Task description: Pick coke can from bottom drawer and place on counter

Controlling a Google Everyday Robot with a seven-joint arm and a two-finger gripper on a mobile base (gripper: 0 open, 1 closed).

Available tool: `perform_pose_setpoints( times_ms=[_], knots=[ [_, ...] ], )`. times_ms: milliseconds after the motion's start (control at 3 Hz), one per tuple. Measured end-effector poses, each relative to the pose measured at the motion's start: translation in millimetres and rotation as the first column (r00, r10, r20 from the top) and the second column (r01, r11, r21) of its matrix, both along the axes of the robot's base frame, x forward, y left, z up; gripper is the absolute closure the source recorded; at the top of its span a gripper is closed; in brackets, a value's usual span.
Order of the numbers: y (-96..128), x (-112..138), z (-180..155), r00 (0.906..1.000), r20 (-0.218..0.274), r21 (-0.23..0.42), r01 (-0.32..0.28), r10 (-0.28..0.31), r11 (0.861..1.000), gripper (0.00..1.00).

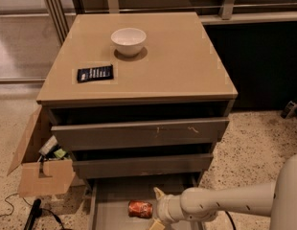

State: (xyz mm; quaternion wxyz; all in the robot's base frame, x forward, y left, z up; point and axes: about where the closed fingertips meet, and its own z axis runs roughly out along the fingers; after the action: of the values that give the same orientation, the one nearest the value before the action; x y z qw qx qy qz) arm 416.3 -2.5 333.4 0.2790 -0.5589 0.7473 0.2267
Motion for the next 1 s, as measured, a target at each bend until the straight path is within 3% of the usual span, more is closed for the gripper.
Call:
perform_pose_setpoints(
  times_ms=[667, 1000],
  knots=[
    [8, 4, -12, 0.9999, -0.002, 0.044, -0.015, 0.015, 0.999, 0.00],
    [22, 24, -31, 0.9977, 0.035, 0.101, -0.062, 0.059, 0.993, 0.00]
  ],
)
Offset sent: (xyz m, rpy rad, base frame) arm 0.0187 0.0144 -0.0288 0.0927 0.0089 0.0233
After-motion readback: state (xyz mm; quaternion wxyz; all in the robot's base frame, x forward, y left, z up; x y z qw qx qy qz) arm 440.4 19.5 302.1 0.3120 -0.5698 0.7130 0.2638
